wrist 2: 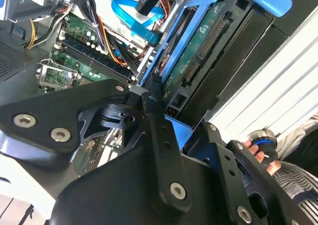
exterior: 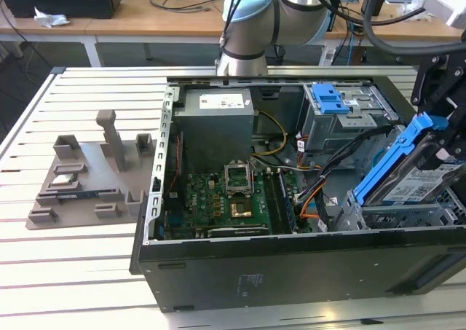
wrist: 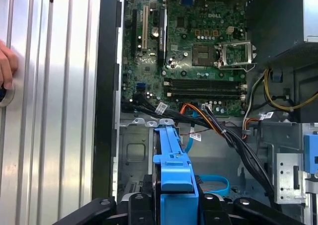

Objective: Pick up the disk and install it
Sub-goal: 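Insert the disk into the insertion slot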

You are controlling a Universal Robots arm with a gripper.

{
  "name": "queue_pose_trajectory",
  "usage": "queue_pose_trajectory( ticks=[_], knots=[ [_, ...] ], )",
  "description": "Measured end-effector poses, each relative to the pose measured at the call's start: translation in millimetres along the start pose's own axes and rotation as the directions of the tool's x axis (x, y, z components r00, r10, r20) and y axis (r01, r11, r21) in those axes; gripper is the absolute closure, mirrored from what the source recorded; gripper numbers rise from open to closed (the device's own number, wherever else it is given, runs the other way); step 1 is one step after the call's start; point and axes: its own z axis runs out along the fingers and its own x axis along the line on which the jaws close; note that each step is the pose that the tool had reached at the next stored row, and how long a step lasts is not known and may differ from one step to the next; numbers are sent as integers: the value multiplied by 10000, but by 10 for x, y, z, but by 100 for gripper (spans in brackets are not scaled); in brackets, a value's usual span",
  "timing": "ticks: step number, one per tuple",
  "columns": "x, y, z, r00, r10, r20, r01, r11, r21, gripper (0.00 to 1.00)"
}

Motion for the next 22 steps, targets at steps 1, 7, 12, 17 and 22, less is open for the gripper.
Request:
queue_pose_trajectory(
  ticks=[1,7,12,17,22],
  knots=[
    [1,-2,30,10000,0,0,0,10000,0,63],
    [1,-6,70,10000,0,0,0,10000,0,63],
    [1,-6,72,10000,-1,0,1,10000,0,56],
    [1,-6,74,10000,0,1,0,10000,0,70],
    [1,-6,76,10000,-1,0,1,10000,0,89]
  ],
)
